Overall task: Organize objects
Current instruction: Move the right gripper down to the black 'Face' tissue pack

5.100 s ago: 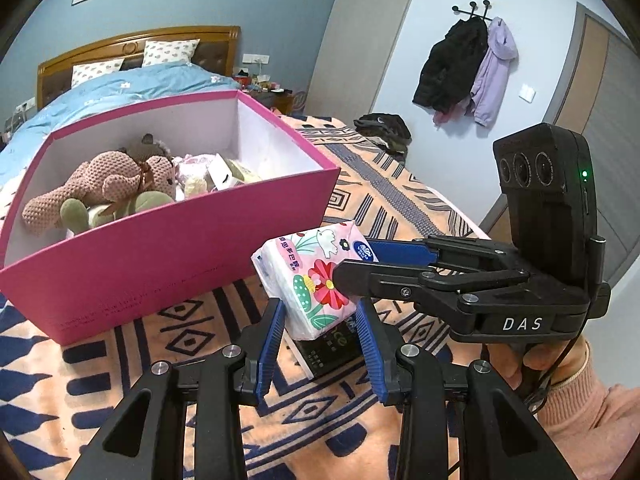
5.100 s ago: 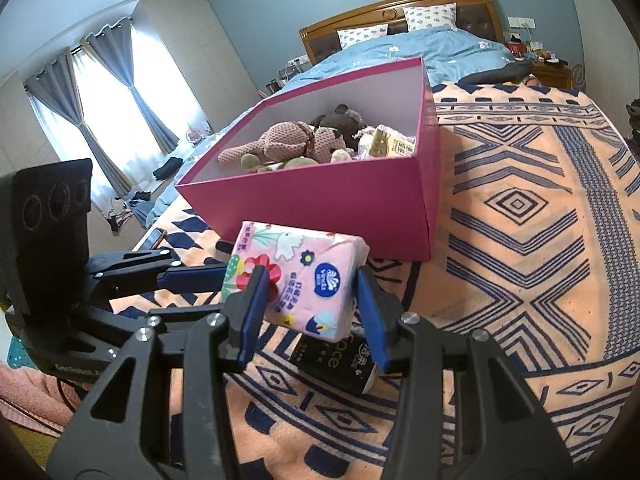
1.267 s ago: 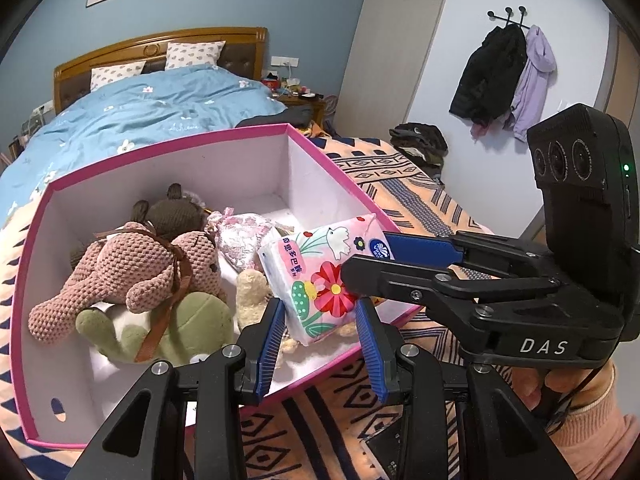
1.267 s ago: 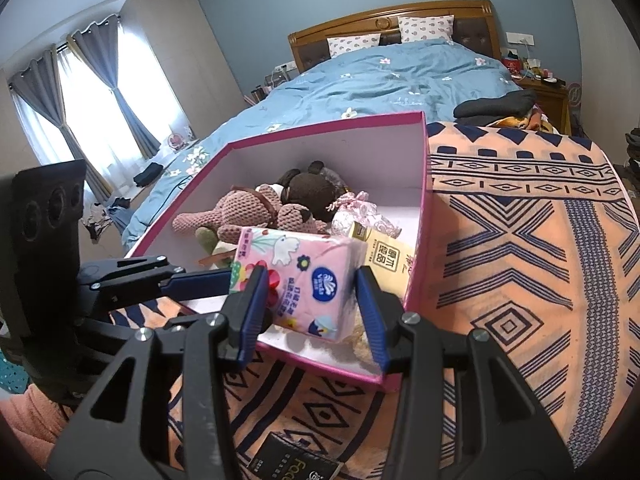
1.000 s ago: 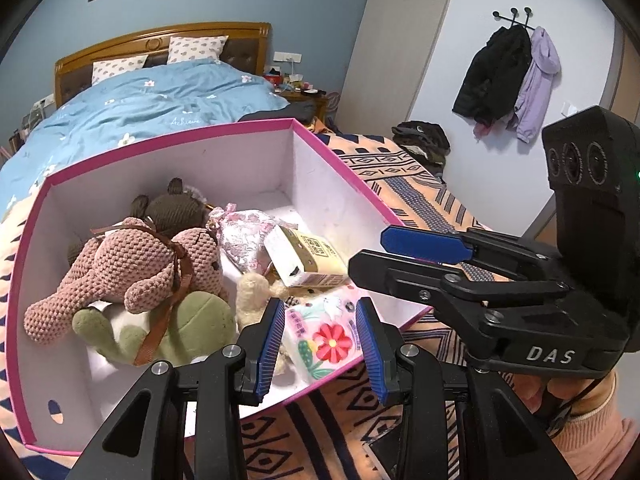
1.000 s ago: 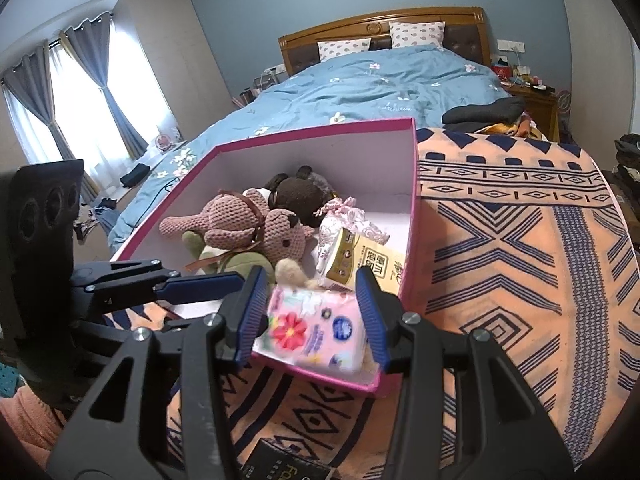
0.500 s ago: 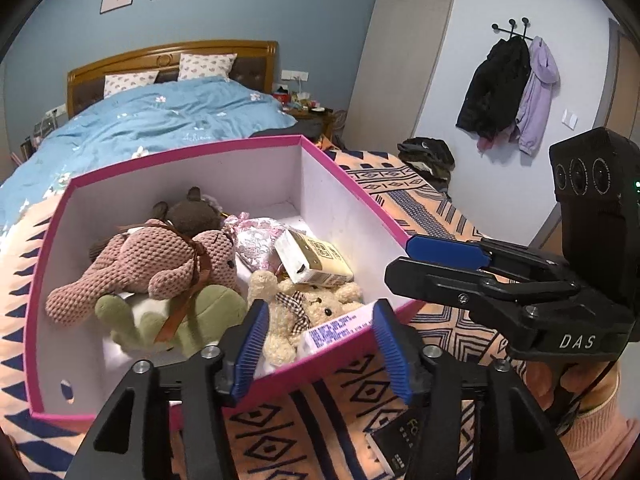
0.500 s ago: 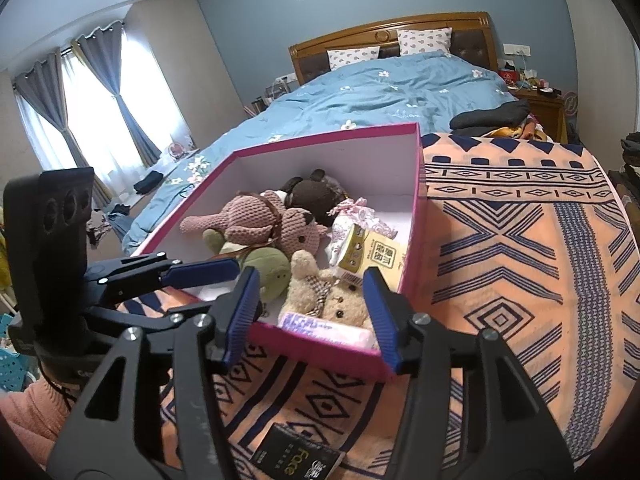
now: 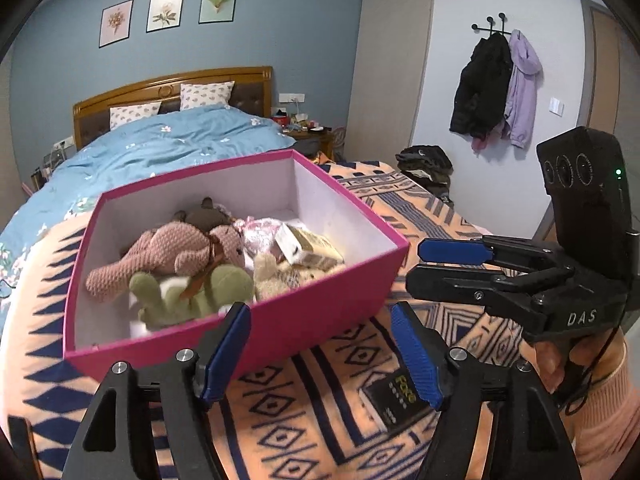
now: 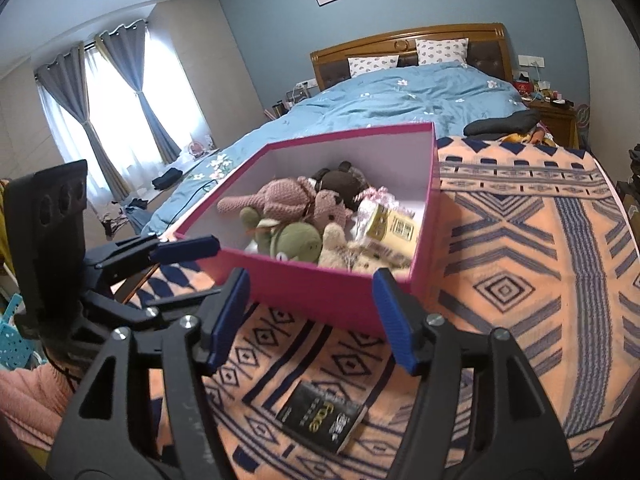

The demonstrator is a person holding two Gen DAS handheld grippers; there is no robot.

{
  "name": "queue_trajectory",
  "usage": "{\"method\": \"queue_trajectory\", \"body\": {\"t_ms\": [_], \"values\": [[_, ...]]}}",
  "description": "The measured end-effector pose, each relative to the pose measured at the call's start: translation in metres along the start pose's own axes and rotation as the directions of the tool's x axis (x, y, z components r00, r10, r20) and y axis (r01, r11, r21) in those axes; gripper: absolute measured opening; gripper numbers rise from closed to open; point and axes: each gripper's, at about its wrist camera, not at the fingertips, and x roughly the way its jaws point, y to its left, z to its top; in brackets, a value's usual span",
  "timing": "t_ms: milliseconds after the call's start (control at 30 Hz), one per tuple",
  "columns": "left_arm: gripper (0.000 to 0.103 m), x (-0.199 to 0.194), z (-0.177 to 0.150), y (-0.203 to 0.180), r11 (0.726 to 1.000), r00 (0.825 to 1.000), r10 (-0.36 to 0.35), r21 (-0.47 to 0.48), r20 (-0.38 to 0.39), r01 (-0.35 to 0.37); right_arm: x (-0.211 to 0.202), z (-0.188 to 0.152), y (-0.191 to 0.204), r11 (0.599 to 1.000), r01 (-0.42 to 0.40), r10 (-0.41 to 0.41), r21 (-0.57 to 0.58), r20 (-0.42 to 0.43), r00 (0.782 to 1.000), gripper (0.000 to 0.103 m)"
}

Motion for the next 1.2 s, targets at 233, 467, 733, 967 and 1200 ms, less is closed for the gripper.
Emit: {"method": "queue_trajectory", "body": {"t_ms": [233, 467, 733, 967, 1200], "values": [[0.074, 0.006, -0.031, -0.003, 1.0, 0.998, -0.021, -0.025, -0.067, 0.02, 0.001, -0.032, 0.0, 1.0, -0.001, 0.002, 0.023, -0.057, 0.998, 0.065], [0.074, 0.028, -0.057, -0.007, 0.996, 0.986, -0.058, -0.074, -0.154, 0.047, 0.016, -0.068, -0.013, 0.993, 0.002, 0.015, 0.118, -0.144, 0.99, 0.065], [0.07, 0.045, -0.072, -0.015, 0.992, 0.97, -0.1, -0.102, -0.221, 0.079, 0.021, -0.093, -0.024, 0.983, 0.012, 0.022, 0.182, -0.186, 0.982, 0.065], [0.054, 0.053, -0.078, -0.017, 0.986, 0.958, -0.137, -0.123, -0.252, 0.109, 0.026, -0.099, -0.028, 0.979, 0.008, 0.033, 0.206, -0.194, 0.98, 0.065], [0.046, 0.059, -0.082, -0.017, 0.979, 0.945, -0.173, -0.155, -0.276, 0.134, 0.031, -0.099, -0.029, 0.977, -0.006, 0.049, 0.213, -0.196, 0.979, 0.059]]}}
